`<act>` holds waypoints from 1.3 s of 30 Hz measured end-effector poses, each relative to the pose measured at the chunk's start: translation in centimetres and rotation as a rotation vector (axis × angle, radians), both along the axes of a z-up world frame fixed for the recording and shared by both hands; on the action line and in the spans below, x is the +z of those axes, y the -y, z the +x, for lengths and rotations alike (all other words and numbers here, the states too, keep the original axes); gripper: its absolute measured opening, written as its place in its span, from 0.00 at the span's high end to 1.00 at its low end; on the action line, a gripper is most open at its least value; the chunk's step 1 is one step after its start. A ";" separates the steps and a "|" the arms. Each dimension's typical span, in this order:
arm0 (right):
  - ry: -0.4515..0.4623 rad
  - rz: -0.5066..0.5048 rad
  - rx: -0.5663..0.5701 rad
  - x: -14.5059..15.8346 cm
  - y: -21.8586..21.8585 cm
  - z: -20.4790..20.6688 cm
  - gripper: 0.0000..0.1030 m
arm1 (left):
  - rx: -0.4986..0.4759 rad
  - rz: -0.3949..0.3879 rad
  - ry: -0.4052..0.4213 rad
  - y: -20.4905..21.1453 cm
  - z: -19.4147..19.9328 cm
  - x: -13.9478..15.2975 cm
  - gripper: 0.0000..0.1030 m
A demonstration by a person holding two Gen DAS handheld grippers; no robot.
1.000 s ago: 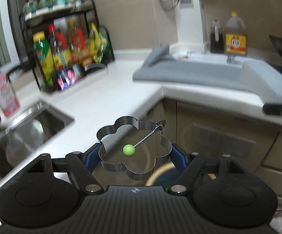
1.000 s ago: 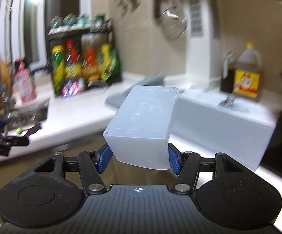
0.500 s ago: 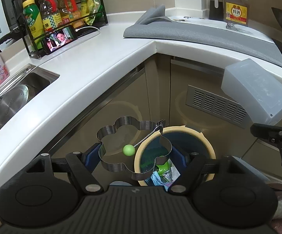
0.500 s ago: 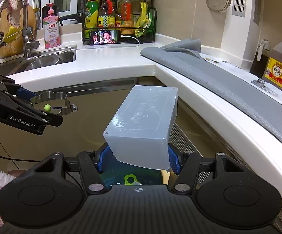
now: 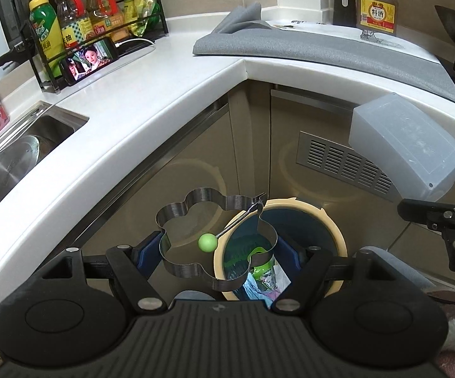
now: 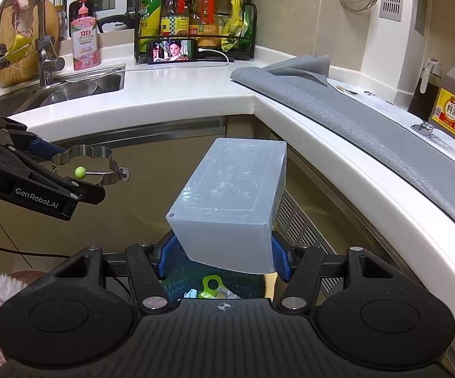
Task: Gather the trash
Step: 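Lift the egg ring and tissue box and carry them toward the bin with both tools, then lower the egg ring and tissue box down into the bin with both tools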
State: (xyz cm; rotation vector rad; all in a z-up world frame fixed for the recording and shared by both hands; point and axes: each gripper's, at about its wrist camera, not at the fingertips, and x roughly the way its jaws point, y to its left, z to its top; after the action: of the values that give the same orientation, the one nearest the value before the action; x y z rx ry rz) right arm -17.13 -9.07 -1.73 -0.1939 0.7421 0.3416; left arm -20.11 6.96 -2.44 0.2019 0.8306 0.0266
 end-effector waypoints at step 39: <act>-0.141 -0.018 0.033 -3.1 -1.8 5.2 0.40 | 0.004 -0.021 -0.140 -1.4 6.0 -3.5 0.22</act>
State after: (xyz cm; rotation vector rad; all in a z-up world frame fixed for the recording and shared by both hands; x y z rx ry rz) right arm -11.90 -7.23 -4.83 -0.2006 0.8826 0.3823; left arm -14.13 8.38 -5.91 0.1842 0.9706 0.0072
